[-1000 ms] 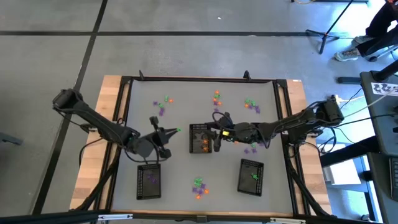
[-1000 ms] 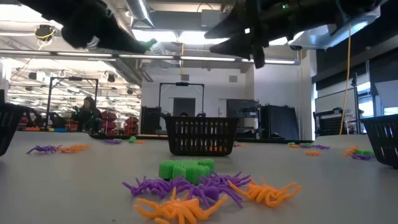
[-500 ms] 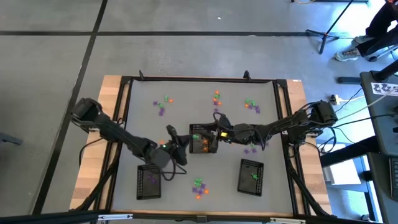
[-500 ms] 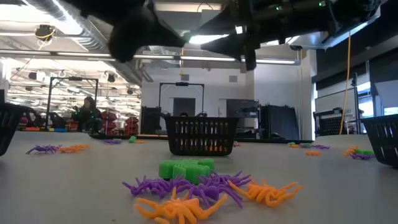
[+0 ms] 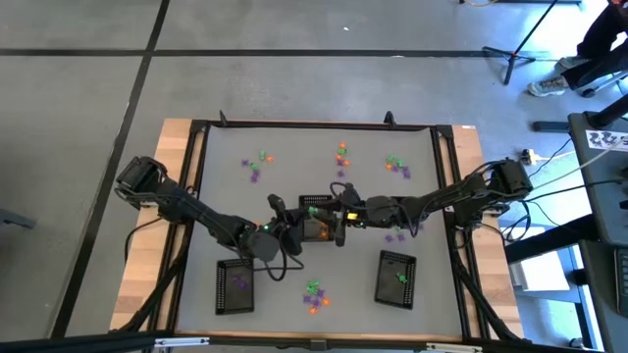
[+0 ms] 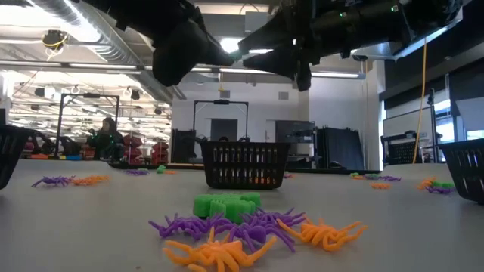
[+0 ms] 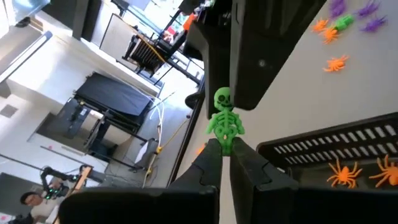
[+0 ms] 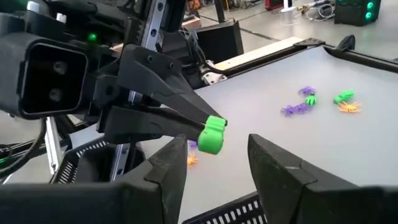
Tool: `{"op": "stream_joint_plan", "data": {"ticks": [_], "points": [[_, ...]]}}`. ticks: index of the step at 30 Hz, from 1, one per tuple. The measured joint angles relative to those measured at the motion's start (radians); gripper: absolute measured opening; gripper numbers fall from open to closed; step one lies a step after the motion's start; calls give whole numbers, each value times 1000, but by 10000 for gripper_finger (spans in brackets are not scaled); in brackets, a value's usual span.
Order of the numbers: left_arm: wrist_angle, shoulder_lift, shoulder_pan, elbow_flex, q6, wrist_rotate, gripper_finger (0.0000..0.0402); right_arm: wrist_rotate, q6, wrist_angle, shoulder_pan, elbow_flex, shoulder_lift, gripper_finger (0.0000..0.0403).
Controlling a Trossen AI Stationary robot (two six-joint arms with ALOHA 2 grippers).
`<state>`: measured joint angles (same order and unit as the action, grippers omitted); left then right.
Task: Sort Halloween decoration
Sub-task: Put the green skeleton toy into the bottom right black bin
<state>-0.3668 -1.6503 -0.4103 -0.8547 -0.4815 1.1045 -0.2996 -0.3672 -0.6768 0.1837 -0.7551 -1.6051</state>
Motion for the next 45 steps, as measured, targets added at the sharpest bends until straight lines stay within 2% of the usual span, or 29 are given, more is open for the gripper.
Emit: {"op": "stream_joint_plan", "data": {"ticks": [13, 17, 23, 27, 30, 34, 39, 45], "points": [[-8, 0, 1, 0, 3, -26, 0, -48, -3, -3, 0, 0, 0, 159], [-8, 0, 1, 0, 6, -26, 0, -41, 6, -3, 0, 0, 0, 118], [-7, 0, 0, 1, 9, -30, 0, -5, 38, -3, 0, 0, 1, 20], [-6, 0, -3, 2, 11, -47, 1, -3, 51, -2, 0, 0, 2, 30], [-6, 0, -4, 2, 14, -65, 18, -2, 51, -2, 0, 0, 2, 38], [-8, 0, -5, 2, 30, -71, 59, -2, 54, -2, 0, 0, 2, 17], [-11, 0, -18, 2, 29, -67, 106, 14, 55, 2, 0, 0, 5, 17], [-16, 18, -52, 1, -11, -5, 126, 24, 55, 67, -1, 0, 62, 17]]}}
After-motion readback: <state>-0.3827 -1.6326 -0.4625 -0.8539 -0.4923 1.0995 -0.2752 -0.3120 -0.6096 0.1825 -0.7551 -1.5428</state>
